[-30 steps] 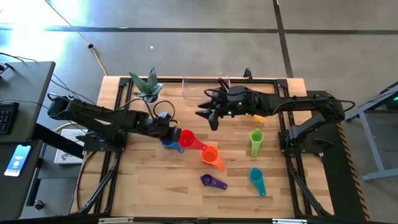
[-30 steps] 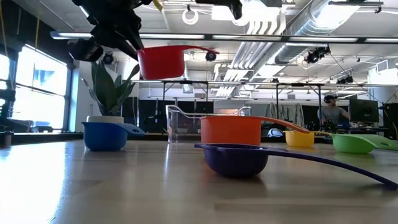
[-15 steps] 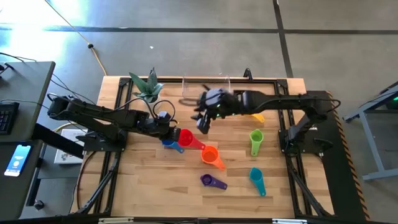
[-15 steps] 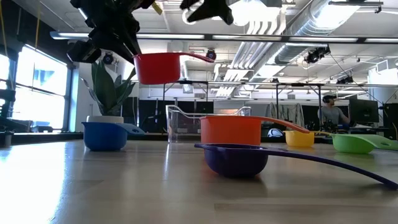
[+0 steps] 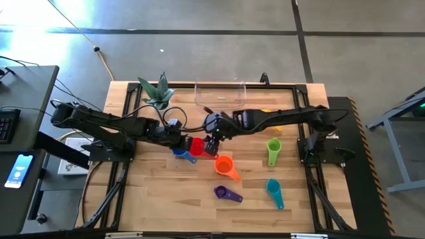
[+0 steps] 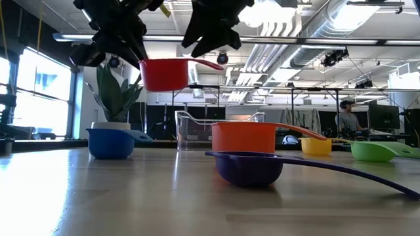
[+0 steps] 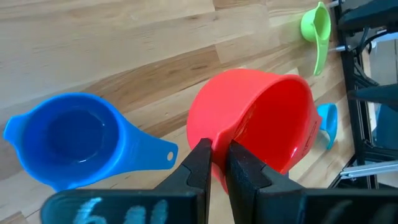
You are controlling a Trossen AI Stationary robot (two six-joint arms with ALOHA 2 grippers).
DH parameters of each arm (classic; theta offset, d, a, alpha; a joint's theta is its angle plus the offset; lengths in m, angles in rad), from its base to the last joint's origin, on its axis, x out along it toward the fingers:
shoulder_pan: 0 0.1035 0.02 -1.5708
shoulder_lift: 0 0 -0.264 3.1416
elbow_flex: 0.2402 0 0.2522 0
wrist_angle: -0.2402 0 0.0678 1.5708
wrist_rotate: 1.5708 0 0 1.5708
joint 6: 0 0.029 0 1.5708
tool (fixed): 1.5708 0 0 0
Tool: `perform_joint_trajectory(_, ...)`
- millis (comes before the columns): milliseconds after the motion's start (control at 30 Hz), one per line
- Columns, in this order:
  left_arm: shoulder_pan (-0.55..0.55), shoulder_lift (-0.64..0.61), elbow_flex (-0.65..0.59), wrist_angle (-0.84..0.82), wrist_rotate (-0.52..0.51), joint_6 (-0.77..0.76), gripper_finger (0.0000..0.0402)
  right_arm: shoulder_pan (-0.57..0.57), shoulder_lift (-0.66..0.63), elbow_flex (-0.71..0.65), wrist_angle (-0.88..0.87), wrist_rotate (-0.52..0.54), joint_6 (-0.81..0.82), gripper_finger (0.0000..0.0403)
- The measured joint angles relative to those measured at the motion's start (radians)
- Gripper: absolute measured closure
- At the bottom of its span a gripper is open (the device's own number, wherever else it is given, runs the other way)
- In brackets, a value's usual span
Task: Nest measuring cups in basket
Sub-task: Stack the red measuring cup on top of the orange measuring cup
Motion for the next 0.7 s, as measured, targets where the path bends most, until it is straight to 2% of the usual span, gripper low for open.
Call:
perform_joint_trajectory(333, 0.000, 0.000, 0.000, 0.005, -0.019, 0.002, 0.0380, 0.000, 0.010, 0.000, 0.002, -0.013, 0.022, 0.0235)
perform_joint_trajectory(700, 0.000, 0.000, 0.000, 0.111, -0.043, 0.077, 0.0380, -0.001, 0.012, 0.000, 0.004, 0.000, 0.039, 0.0235)
